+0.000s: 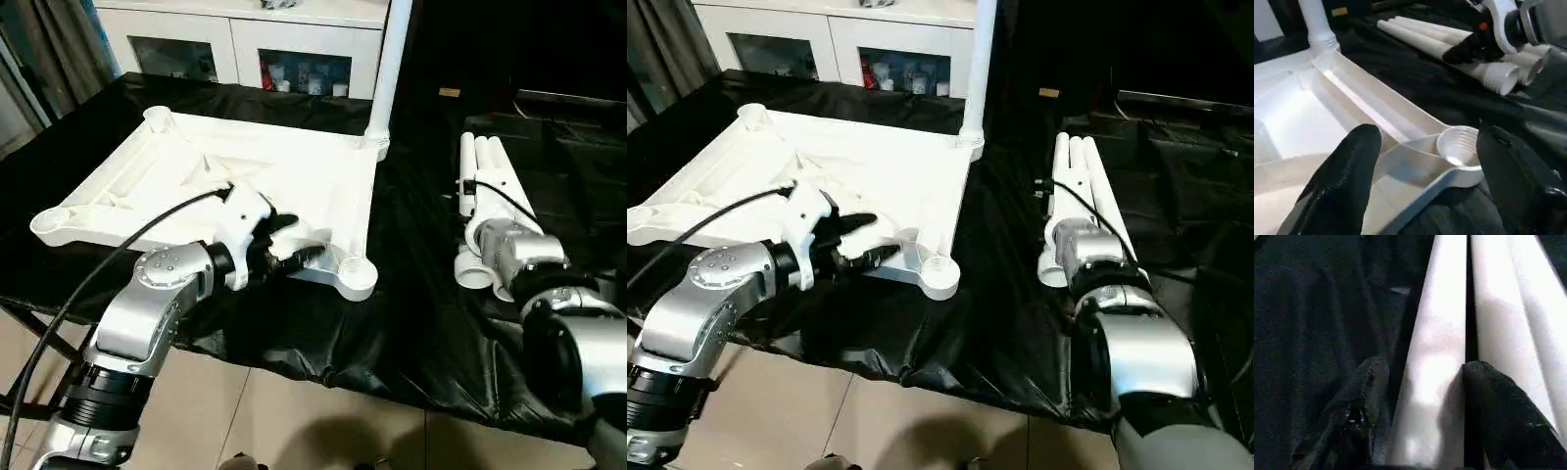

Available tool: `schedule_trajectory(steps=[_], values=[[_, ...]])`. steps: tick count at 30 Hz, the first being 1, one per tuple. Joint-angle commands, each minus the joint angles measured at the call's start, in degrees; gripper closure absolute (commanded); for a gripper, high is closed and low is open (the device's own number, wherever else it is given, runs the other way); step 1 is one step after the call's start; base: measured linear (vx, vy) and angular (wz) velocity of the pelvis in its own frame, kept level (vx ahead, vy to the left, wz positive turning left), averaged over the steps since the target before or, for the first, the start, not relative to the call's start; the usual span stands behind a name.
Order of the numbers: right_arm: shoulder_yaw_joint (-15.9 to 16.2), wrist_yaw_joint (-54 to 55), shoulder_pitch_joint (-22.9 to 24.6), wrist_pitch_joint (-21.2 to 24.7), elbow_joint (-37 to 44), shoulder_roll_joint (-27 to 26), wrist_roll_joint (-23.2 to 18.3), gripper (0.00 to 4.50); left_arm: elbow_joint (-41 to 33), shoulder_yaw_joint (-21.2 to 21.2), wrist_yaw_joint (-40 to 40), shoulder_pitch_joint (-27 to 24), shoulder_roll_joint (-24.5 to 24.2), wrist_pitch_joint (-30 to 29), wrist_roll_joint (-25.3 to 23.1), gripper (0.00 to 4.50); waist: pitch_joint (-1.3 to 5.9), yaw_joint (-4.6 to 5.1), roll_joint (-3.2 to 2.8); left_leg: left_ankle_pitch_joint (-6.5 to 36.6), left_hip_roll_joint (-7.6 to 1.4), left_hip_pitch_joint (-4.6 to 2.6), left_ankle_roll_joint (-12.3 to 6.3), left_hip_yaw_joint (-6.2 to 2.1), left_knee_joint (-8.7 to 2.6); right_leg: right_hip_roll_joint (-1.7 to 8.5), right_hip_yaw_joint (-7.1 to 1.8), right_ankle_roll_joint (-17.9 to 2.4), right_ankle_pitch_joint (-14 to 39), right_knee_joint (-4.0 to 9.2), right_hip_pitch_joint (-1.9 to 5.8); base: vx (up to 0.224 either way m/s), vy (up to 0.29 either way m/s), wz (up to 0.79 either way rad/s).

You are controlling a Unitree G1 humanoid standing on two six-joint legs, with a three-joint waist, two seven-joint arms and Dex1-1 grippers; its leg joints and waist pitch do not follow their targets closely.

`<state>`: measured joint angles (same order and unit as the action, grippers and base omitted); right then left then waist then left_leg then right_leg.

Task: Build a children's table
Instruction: Pick table leg

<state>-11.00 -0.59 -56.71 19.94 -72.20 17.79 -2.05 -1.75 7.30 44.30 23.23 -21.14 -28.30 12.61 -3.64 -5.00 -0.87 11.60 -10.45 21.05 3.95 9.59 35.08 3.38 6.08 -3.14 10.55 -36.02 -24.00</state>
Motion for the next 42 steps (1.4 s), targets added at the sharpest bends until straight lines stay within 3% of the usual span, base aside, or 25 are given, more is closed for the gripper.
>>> schedule_trajectory(steps=[1, 6, 7, 13, 16, 19, 22, 24, 29, 30, 31, 33, 35, 36, 37, 38, 39, 40, 41, 42], values=[[-1.1, -0.8, -1.1, 2.6, -1.1, 0.0, -1.1, 1.71, 0.0, 0.5, 1.0, 1.9, -0.8, -0.3, 0.0, 0.98, 4.66, -0.02, 0.71, 2.8, -1.99, 0.14, -3.78, -0.32, -3.08, 4.65, -3.57, -9.8, 7.3, 3.67, 4.36, 0.000, 0.000, 0.00], [-2.5, -1.2, -2.0, 5.3, -2.1, 0.5, -2.4, 1.71, 1.3, 1.1, 3.3, 3.7, -2.1, -0.5, 0.0, 0.98, 4.59, -0.01, 0.65, 3.4, -2.00, 0.21, -3.28, -0.34, -3.07, 4.75, -3.57, -9.8, 8.5, 3.76, 4.37, 0.000, 0.000, 0.00], [-3.6, -1.9, -2.6, 7.4, -2.9, 0.9, -3.5, 1.88, 2.4, 1.5, 5.2, 5.4, -3.2, -0.9, 0.3, 0.97, 4.52, -0.14, 0.60, 4.0, -1.90, 0.00, -3.20, -0.25, -3.07, 4.59, -3.55, -9.2, 9.7, 3.96, 4.24, 0.000, 0.000, 0.00], [-3.8, -3.6, -2.9, 9.1, -3.8, 1.5, -3.5, 2.34, 4.4, 1.8, 7.6, 8.4, -3.9, -1.9, 1.2, 0.97, 4.60, -0.35, 0.61, 3.1, -2.05, 0.19, -2.70, -0.17, -2.93, 4.79, -3.53, -9.8, 8.6, 3.74, 4.27, 0.000, 0.000, 0.00], [-4.0, -3.5, -2.6, 9.0, -4.0, 1.8, -3.5, 2.53, 6.1, 1.8, 7.1, 9.7, -3.6, -2.0, 0.7, 0.97, 4.62, -0.37, 0.68, 3.2, -1.94, 0.19, -2.61, -0.15, -2.90, 4.72, -3.54, -9.7, 8.8, 3.78, 4.31, 0.000, 0.000, 0.00], [-4.4, -2.9, -2.0, 8.4, -4.2, 2.2, -3.4, 2.65, 7.3, 1.7, 6.6, 10.9, -3.2, -2.5, 0.5, 0.97, 4.69, -0.46, 0.35, 3.1, -2.00, 0.22, -2.39, -0.27, -2.88, 4.87, -3.50, -9.7, 9.0, 3.77, 4.37, 0.000, 0.000, 0.00], [-4.5, -3.0, -1.8, 8.1, -4.3, 2.4, -3.4, 2.67, 7.7, 1.6, 5.9, 11.4, -2.7, -2.6, 0.4, 0.97, 4.66, -0.47, 0.55, 3.4, -2.03, 0.23, -2.28, -0.27, -2.92, 4.88, -3.48, -9.7, 9.2, 3.85, 4.40, 0.000, 0.000, 0.00], [-4.9, -3.9, -1.4, 6.9, -4.2, 2.5, -3.8, 2.68, 9.4, 0.9, 2.8, 12.6, -0.5, 1.4, -0.8, 0.97, 4.66, -0.55, 0.54, 3.4, -1.92, 0.30, -2.50, -0.25, -2.87, 4.83, -3.44, -9.6, 9.3, 4.02, 4.42, 0.000, 0.000, 0.00], [-6.1, -5.1, -1.1, 4.9, -3.9, 2.3, -4.9, 2.68, 11.7, -0.2, -0.1, 13.5, 1.8, 3.4, -0.8, 0.97, 4.77, -0.84, 0.59, 3.5, -2.04, 0.30, -2.68, -0.30, -2.84, 4.94, -3.38, -9.2, 9.7, 3.99, 4.49, 0.000, 0.000, 0.00], [-6.5, -5.5, -1.1, 4.4, -3.8, 2.3, -5.2, 2.68, 12.1, -0.2, -0.2, 13.6, 1.9, 3.6, -0.9, 0.97, 4.78, -0.87, 0.18, 3.3, -1.99, 0.40, -2.62, -0.40, -2.80, 4.98, -3.30, -9.2, 9.7, 3.92, 4.53, 0.000, 0.000, 0.00], [-7.9, -6.6, -1.2, 2.8, -3.4, 2.2, -6.5, 2.68, 13.4, -0.3, -1.3, 13.9, 2.5, 4.1, -1.2, 0.97, 4.81, -0.80, 0.01, 3.5, -1.95, 0.40, -2.74, -0.32, -2.70, 4.92, -3.33, -9.2, 9.3, 4.00, 4.43, 0.000, 0.000, 0.00], [-8.7, -7.1, -1.3, 2.0, -3.2, 2.1, -7.2, 2.68, 14.0, -0.4, -2.0, 14.1, 2.9, 4.4, -1.4, 0.97, 4.84, -0.76, 0.22, 3.9, -1.99, 0.25, -2.98, -0.26, -2.70, 4.85, -3.31, -9.2, 9.1, 4.11, 4.39, 0.000, 0.000, 0.00], [-13.2, -10.1, -1.7, -0.7, -1.6, 1.9, -12.0, 2.68, 16.0, -2.1, -6.2, 15.8, 5.5, 3.9, -1.0, 0.97, 4.96, -0.77, -0.19, 3.6, -1.99, 0.29, -3.53, -0.24, -2.55, 4.84, -3.27, -10.0, 7.6, 3.95, 4.47, 0.000, 0.000, 0.00], [-13.2, -10.1, -1.7, -0.7, -1.6, 1.9, -12.0, 2.68, 16.0, -2.1, -6.2, 15.8, 5.5, 3.9, -1.0, 0.97, 5.02, -0.77, -0.03, 3.5, -1.97, 0.32, -3.83, -0.21, -2.52, 4.74, -3.26, -10.1, 7.1, 4.02, 4.55, 0.000, 0.000, 0.00], [-17.3, -17.3, -1.9, -1.8, 2.1, 1.4, -17.8, 2.68, 17.3, -4.6, -8.3, 18.3, 8.5, 1.4, 1.7, 0.79, 5.20, -1.04, -0.78, 2.9, -2.01, 0.29, -4.65, -0.22, -2.30, 4.71, -3.19, -11.3, 4.7, 3.58, 4.61, 0.000, 0.000, 0.00], [-17.3, -17.3, -1.9, -1.8, 2.1, 1.4, -17.8, 2.68, 17.3, -4.6, -8.3, 18.3, 8.5, 1.4, 1.7, 0.69, 5.24, -1.16, -0.60, 2.9, -2.24, 0.24, -5.19, -0.21, -2.30, 4.74, -3.14, -11.7, 3.7, 3.67, 4.51, 0.000, 0.000, 0.00], [-18.6, -22.2, -1.4, -1.7, 5.3, 0.9, -20.6, 2.68, 17.7, -6.1, -8.7, 19.7, 10.0, -0.7, 3.9, 0.62, 5.25, -1.13, -0.38, 2.2, -2.36, 0.49, -5.60, -0.33, -2.27, 4.70, -3.08, -12.1, 2.4, 3.36, 4.63, 0.000, 0.000, 0.00], [-19.5, -29.7, 0.8, 0.4, 12.5, -0.1, -24.8, 2.68, 17.9, -8.2, -8.7, 21.5, 12.2, -3.5, 7.7, 0.62, 5.34, -1.52, -0.64, 1.2, -2.24, 0.66, -7.95, -0.21, -1.89, 4.60, -2.98, -13.4, -1.2, 3.05, 4.79, 0.000, 0.000, 0.00], [-19.5, -29.7, 0.8, 0.4, 12.5, -0.1, -24.8, 2.68, 17.9, -8.2, -8.7, 21.5, 12.2, -3.5, 7.7, 0.62, 5.34, -1.52, -0.64, 1.2, -2.24, 0.66, -7.95, -0.21, -1.89, 4.60, -2.98, -13.4, -1.2, 3.05, 4.79, 0.000, 0.000, 0.00], [-19.3, -32.0, 2.3, 2.4, 16.1, -0.4, -26.2, 2.68, 17.7, -8.5, -8.5, 22.1, 12.8, -3.8, 8.7, 0.59, 5.53, -1.87, -0.75, -0.4, -2.49, 0.76, -9.21, -0.52, -1.81, 4.77, -2.81, -14.0, -2.4, 2.73, 4.73, 0.000, 0.000, 0.00]])
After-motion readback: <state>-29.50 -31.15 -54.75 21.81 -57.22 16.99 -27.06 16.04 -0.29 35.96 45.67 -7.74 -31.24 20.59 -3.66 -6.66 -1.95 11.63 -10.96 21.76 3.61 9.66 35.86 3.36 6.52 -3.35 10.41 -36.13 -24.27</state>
